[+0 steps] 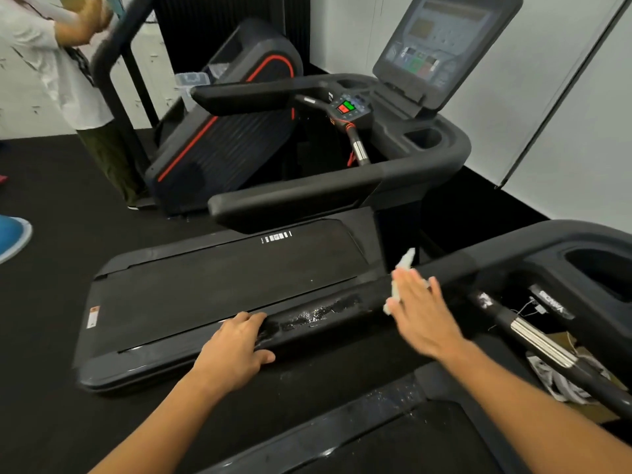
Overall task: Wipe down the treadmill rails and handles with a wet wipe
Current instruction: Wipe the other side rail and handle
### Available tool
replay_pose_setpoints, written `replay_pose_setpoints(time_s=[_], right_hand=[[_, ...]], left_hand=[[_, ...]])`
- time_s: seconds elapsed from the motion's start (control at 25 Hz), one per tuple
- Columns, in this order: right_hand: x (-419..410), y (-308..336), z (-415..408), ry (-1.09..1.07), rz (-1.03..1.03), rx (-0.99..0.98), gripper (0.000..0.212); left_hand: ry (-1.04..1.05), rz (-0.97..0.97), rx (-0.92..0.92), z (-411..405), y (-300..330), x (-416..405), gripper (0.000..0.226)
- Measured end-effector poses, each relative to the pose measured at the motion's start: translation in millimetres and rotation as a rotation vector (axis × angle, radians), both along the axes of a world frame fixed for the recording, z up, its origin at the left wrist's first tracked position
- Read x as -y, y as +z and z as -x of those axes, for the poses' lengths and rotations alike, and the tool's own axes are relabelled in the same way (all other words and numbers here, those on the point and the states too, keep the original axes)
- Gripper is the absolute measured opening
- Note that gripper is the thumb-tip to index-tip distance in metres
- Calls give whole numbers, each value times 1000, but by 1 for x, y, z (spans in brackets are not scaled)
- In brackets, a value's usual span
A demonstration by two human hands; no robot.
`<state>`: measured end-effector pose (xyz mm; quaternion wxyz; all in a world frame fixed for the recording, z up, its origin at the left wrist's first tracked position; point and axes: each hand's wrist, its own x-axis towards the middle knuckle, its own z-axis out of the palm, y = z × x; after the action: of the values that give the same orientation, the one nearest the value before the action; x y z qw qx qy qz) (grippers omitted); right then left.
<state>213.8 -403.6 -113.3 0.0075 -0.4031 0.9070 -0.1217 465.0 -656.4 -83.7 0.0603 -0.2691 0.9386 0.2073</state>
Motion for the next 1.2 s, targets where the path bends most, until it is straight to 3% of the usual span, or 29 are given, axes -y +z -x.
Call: replay_pose_setpoints(time_s=[0.4,0.52,0.64,0.84,1.04,1.2], right_hand=[[-56,16,156,-350,-205,82,50],[-51,14,164,-417,-163,92,65],[-29,6,127,-329,-49,-34,70],[19,6,0,4,102,18,51],[79,-15,-134,219,41,87,80],[69,-6,-118,290,11,0,64]], left_hand=[[-14,34,30,3,-1,1,80],[-17,59,54,8,1,3,73],[-26,82,97,12,2,6,71],[-33,69,115,17,5,6,76],[-24,78,89,13,6,3,72],[-27,80,54,8,8,5,75]])
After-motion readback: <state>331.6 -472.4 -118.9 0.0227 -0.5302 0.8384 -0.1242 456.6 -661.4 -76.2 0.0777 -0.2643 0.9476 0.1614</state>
